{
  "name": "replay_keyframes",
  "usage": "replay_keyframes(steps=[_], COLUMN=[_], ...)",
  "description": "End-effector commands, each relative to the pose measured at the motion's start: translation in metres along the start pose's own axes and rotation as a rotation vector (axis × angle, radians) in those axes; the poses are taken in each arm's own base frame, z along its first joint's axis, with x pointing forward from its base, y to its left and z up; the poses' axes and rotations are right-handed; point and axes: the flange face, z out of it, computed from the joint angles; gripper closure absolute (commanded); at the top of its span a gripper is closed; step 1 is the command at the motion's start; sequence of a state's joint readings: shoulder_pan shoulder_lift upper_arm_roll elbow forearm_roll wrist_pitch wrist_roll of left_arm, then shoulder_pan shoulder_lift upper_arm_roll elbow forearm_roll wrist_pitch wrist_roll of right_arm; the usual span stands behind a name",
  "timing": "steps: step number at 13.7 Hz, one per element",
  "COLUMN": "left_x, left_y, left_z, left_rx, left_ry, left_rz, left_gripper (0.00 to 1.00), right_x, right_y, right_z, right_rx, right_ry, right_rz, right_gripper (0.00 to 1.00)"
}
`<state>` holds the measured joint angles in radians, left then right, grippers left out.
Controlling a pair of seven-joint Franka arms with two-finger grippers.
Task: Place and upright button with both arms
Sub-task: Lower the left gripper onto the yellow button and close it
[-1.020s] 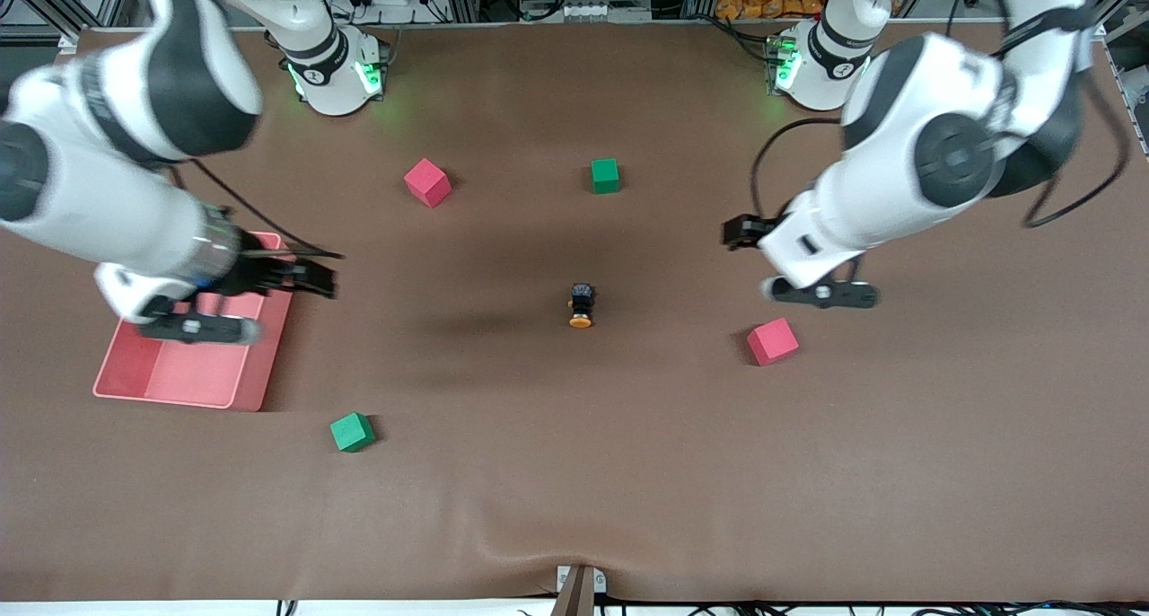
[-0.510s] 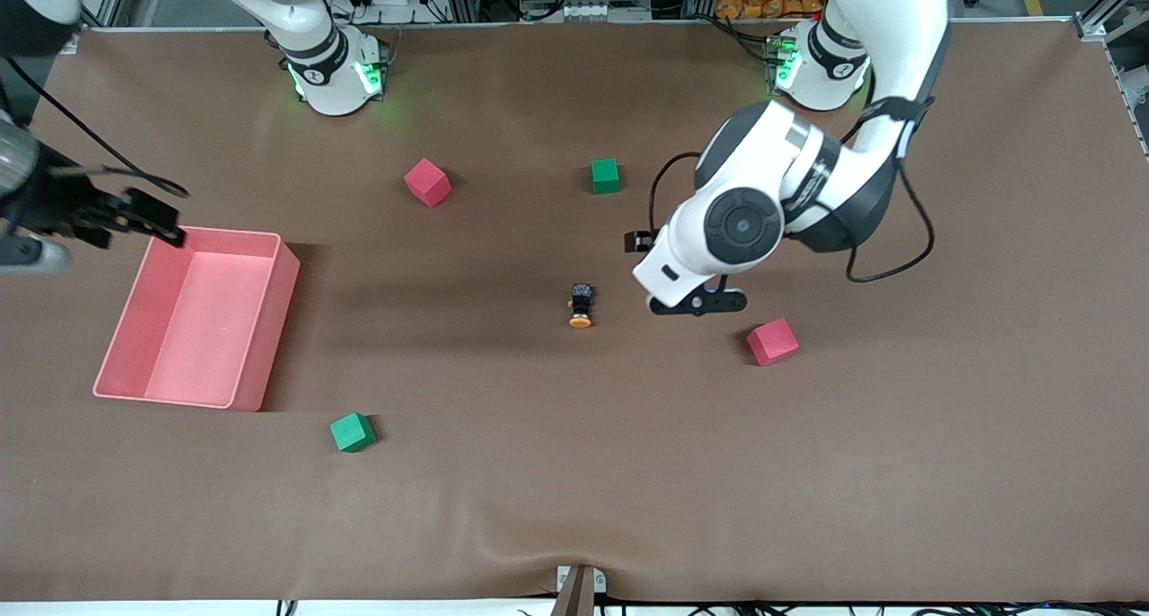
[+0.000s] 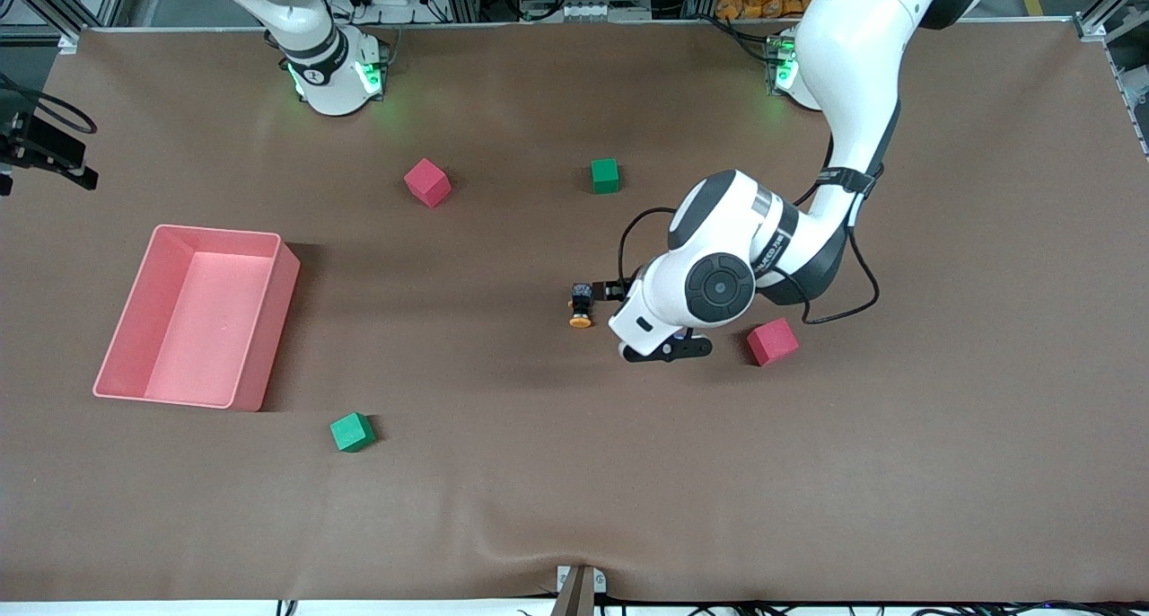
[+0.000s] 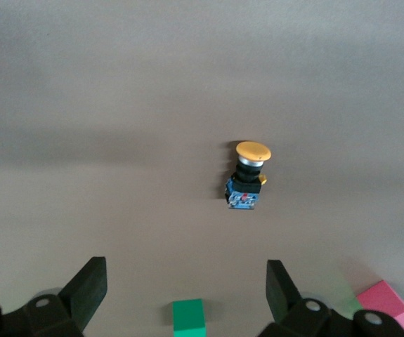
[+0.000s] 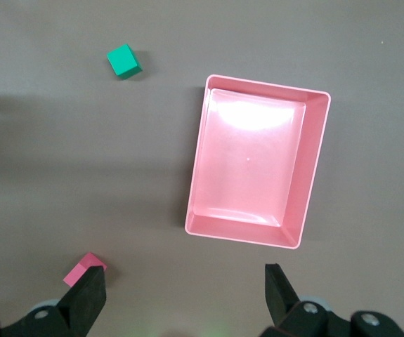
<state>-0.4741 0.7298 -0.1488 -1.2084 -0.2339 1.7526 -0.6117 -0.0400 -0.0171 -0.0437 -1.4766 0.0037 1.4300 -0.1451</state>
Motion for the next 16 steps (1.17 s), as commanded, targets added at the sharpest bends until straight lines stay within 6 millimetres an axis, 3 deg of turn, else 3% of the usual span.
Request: replay_keyframes(steps=[1, 3, 7, 10, 12, 13, 16], left_x=[0.007, -0.011, 0.017, 0.027, 0.018, 0.003, -0.006], left_y=[0.008, 0.035, 0.031, 0.032, 0.049, 0.065, 0.071], left_z=[0.013, 0.04, 0.067, 0.091, 0.109, 0.119, 0.129], left_rx=[-0.02, 0.0, -0.049, -0.06, -0.068, -0.05, -0.017], left_ry=[0.014, 0.008, 0.067, 0.081, 0.089, 0.088, 0.089], left_rz=[-0.002, 0.022, 0.004, 0.005, 0.022, 0.05, 0.065], left_gripper=[0.0, 0.0, 0.0, 0.0, 0.0, 0.0, 0.0], right_x=[-0.004, -0.003, 0.005, 0.009, 0.009, 0.009, 0.007], right_y=[-0.004, -0.015, -0.021, -0.019, -0.019, -0.018, -0.015], right_z=[0.0, 0.0, 0.006, 0.01, 0.011, 0.011, 0.015], right_rx=[-0.015, -0.008, -0.009, -0.01, -0.011, -0.009, -0.007], right_ry=[-0.032, -0.036, -0.01, -0.001, -0.002, -0.008, -0.028], right_rz=[0.005, 0.057, 0.047, 0.049, 0.047, 0.046, 0.049], right_gripper=[0.0, 0.0, 0.0, 0.0, 0.0, 0.0, 0.0])
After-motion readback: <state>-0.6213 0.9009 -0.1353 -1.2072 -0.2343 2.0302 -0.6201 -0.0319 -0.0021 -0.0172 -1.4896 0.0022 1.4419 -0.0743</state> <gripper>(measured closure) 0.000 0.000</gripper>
